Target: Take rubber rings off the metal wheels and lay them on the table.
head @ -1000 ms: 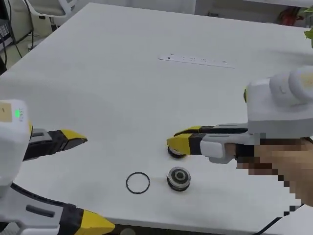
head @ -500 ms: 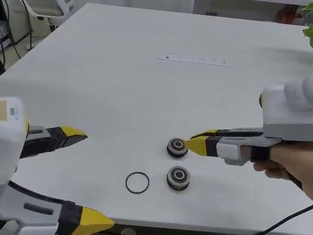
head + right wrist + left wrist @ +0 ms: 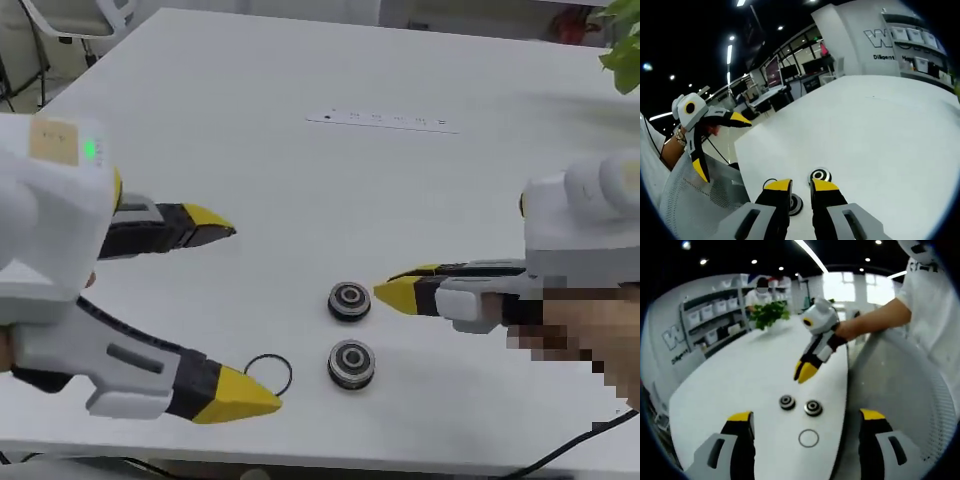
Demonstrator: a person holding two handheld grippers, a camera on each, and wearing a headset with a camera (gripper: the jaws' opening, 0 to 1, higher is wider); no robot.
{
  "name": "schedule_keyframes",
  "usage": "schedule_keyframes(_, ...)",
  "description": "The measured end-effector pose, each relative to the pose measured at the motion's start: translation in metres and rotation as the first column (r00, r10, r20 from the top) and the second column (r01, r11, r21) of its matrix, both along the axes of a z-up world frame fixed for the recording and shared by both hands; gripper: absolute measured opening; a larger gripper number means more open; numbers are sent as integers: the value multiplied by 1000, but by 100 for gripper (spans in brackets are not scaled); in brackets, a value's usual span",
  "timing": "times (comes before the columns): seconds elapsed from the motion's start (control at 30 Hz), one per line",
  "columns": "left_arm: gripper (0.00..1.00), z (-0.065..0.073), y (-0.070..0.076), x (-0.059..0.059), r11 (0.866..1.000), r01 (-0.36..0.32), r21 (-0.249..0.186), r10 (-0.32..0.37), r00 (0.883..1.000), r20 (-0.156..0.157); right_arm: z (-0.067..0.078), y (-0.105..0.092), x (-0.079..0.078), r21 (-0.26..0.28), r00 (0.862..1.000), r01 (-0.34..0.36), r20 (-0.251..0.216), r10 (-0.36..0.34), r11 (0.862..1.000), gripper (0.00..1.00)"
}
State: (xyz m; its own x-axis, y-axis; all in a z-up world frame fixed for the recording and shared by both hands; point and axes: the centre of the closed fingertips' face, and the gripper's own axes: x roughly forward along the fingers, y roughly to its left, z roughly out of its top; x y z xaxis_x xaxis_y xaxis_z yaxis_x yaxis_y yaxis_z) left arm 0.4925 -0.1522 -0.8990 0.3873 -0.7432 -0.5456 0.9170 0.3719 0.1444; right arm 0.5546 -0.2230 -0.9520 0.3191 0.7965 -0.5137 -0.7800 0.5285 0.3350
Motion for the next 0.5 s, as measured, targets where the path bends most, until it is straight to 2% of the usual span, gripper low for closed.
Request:
schedule_keyframes(0.03,85,1,-5,3,1000,18,11,-19,1000,18,-3,-1,0,-18,1000,0,1,0,1000,12)
schedule_keyframes(0.13,83,1,-19,7,998,57,14,-58,998,11,-6,-2,-1,-31,1000,-7,-2,7,1000,11)
schedule_keyframes(0.23,81,0,-32,11,993,113,35,-114,993,27,-8,-3,-1,-39,1000,-9,-4,9,999,11)
schedule_keyframes(0.27,81,0,-38,13,990,136,35,-137,990,23,-9,-3,-2,-42,1000,-10,-6,10,999,11)
schedule_keyframes(0.33,81,0,-49,13,987,162,18,-162,987,-7,-10,-4,-2,-47,1000,-11,-6,11,999,11)
schedule_keyframes(0.43,80,3,-62,16,980,200,11,-201,980,15,-9,-4,-2,-45,1000,-11,-1,11,999,11)
schedule_keyframes(0.5,79,4,-69,19,976,219,-3,-219,976,17,-9,-4,-2,-42,1000,-9,-2,9,999,11)
